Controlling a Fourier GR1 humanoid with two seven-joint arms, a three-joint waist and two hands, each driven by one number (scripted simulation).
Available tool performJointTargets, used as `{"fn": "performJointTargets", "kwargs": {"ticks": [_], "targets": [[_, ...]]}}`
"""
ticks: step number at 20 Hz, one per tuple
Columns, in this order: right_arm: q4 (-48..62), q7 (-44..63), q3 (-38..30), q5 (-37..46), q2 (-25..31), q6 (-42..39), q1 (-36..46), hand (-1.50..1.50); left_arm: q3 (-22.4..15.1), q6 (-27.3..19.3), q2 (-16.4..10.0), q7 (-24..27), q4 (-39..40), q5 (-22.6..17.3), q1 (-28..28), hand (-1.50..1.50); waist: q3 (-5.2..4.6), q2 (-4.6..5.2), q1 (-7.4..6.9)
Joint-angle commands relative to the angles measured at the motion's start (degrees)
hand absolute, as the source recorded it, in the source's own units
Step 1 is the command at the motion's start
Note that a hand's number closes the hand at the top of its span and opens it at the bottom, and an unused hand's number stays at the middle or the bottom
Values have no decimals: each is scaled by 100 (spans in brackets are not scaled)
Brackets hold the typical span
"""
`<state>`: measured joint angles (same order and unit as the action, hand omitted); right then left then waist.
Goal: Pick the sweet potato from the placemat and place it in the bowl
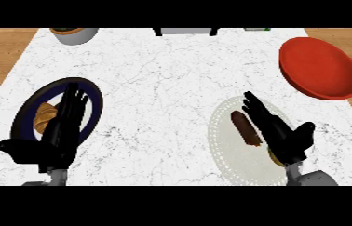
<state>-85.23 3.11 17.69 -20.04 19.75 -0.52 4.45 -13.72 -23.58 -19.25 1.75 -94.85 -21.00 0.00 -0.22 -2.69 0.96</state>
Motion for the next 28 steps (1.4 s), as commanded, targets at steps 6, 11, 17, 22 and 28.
{"fn": "performJointTargets", "kwargs": {"ticks": [6,11,17,22,28], "targets": [[-576,-82,2568,1500,-64,-1690,1118,-150,547,301,-840,189,-87,341,-805,0,8,253,-638],[-1223,-1328,2714,4322,595,114,1266,-150,924,379,-1002,92,269,122,-826,0,22,156,38],[-1877,-1103,3642,6210,1066,881,593,-150,1127,639,-940,436,686,44,-855,0,12,216,96],[-2908,625,3617,7387,1375,109,809,-150,1304,827,-1175,67,594,-138,-971,0,6,191,79],[-3643,2069,3514,7738,1771,-2069,1245,-150,1277,949,-989,466,851,-59,-905,0,-14,209,54]]}}
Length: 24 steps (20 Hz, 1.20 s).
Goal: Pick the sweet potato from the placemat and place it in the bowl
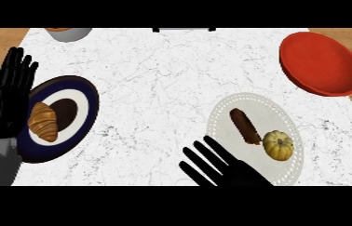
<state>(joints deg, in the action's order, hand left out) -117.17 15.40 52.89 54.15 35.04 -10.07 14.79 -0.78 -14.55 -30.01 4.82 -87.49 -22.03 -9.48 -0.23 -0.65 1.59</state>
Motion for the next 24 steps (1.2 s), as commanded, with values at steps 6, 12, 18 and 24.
{"fn": "performJointTargets", "kwargs": {"ticks": [6,12,18,24], "targets": [[-994,1905,255,40,87,-3300,180,-150,106,159,-85,-182,7,-44,-195,0,4,24,-100],[-1323,2654,-109,-365,-513,-4978,129,-150,82,66,60,-263,117,184,-379,0,16,48,-119],[-272,2053,-279,107,-830,-4554,516,-150,307,579,179,81,427,224,-302,0,23,66,-180],[-3,1629,-498,402,-576,-4296,274,-150,347,355,460,-145,480,489,-624,0,25,69,-151]]}}
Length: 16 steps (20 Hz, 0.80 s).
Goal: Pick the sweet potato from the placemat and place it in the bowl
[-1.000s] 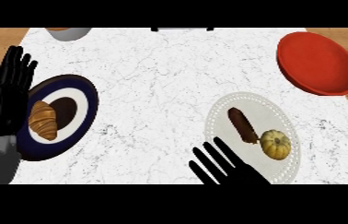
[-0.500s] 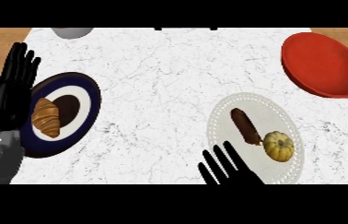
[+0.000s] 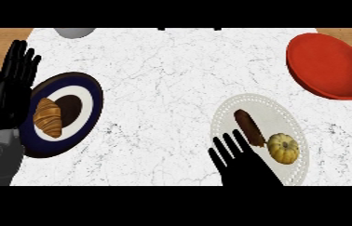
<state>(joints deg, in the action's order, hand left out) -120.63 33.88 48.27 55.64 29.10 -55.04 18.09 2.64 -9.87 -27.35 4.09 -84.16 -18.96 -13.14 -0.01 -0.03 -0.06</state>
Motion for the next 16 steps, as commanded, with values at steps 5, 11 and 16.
{"fn": "performJointTargets", "kwargs": {"ticks": [5,11,16], "targets": [[1338,-733,-323,474,-194,693,206,-150,275,251,98,-185,141,20,-171,0,2,10,-16],[2058,-1581,-270,1084,242,1846,-57,-150,109,55,479,13,-427,394,347,0,4,3,-39],[2253,-2295,-717,1168,363,2151,-194,-150,298,111,436,-351,-370,475,59,0,3,3,-1]]}}
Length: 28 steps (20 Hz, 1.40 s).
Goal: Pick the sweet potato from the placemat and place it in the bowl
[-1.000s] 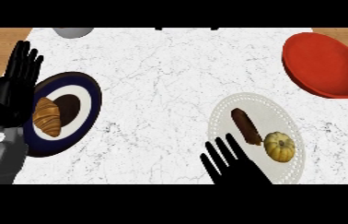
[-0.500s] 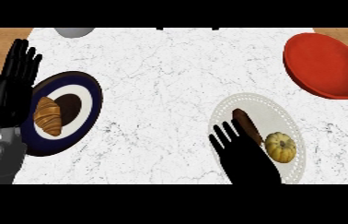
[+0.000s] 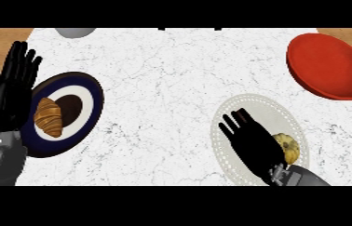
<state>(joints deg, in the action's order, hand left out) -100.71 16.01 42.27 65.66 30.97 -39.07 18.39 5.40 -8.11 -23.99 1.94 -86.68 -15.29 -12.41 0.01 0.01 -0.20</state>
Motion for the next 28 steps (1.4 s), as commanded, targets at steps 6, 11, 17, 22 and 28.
{"fn": "performJointTargets", "kwargs": {"ticks": [6,11,17,22,28], "targets": [[609,-1081,-260,427,-93,454,-87,-150,191,185,165,120,507,264,-309,0,-1,4,25],[1201,-1329,-442,828,-183,645,-11,-150,105,165,409,205,186,449,58,0,0,2,5],[1342,-1292,-524,1219,-636,397,43,-150,409,380,184,-108,745,382,-746,0,-2,4,36],[2162,-1233,-684,1630,-1159,735,227,-150,545,527,235,-44,547,337,-493,0,-1,5,5],[2662,-1588,-1170,1833,-1015,1079,226,-150,506,461,402,7,542,548,-551,0,-1,6,22]]}}
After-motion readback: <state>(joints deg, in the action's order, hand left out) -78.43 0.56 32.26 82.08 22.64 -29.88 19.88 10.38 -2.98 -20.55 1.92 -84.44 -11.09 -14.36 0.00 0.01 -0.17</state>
